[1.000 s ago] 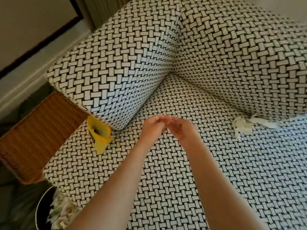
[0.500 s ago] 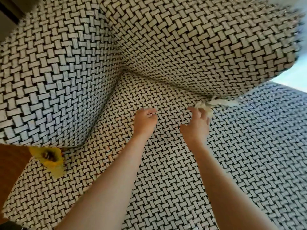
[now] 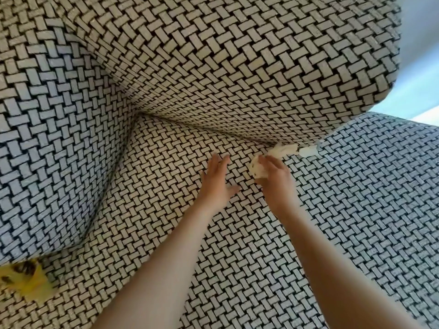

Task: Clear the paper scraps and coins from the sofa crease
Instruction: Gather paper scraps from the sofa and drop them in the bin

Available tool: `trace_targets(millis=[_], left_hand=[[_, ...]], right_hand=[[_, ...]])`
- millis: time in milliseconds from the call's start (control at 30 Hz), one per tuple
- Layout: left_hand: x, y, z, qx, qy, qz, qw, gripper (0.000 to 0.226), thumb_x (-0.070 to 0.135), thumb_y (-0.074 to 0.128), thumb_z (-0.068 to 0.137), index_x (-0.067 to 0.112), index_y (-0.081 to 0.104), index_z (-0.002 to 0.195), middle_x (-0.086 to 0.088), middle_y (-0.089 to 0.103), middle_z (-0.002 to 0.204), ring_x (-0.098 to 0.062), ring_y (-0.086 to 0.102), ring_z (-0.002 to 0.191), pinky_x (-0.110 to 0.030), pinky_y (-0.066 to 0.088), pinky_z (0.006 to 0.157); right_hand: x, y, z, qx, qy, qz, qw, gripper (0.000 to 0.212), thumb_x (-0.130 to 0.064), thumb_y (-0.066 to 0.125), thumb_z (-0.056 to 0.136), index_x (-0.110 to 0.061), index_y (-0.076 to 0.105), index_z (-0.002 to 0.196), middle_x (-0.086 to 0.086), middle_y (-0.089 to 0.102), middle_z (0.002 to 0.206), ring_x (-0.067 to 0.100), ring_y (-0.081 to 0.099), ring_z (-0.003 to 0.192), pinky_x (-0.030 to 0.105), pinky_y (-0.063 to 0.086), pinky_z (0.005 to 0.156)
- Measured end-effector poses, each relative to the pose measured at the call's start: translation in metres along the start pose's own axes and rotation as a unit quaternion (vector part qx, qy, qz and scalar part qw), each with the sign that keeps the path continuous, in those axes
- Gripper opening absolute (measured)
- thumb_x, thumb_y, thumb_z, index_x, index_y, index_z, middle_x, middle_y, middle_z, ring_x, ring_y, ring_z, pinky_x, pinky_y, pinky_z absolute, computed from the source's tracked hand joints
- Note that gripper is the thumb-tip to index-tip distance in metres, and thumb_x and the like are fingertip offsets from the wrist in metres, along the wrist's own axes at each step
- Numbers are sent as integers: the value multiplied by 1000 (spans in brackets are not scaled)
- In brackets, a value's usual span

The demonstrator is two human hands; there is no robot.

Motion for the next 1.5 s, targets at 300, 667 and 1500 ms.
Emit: trace_targets(millis=[300, 667, 1500], left_hand=[[32, 6, 25, 98, 16, -122, 988, 58, 20, 57, 90, 23, 31, 142, 3, 31, 151, -16, 36, 136, -31, 31, 108], [64, 25, 65, 51, -12, -199, 979, 35, -2, 51, 80, 31, 55, 92, 23, 56, 95, -14, 46, 113, -43, 28, 111], [52, 31, 11, 73, 81, -55, 993, 51, 25, 75, 71, 19, 56, 119, 18, 54, 111, 2, 37, 107, -15, 28, 95]], right_hand=[[5, -6, 7, 48, 79, 205, 975, 23, -5, 43, 94, -10, 57, 111, 3, 63, 89, 10, 57, 69, 22, 47, 58], [26, -14, 6, 83, 19, -45, 995, 36, -12, 48, 90, -2, 52, 124, 14, 26, 150, 28, 24, 137, 39, 24, 112], [49, -35, 7, 9, 216, 605, 766, 17, -1, 45, 94, -10, 58, 91, 7, 60, 90, 23, 58, 84, 27, 53, 72]])
Point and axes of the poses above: each hand's wrist, its own z-axis towards the middle knuckle, its own y-axis out of the palm, x = y × z, the point moved 2 cm from there along z, towards the middle knuckle
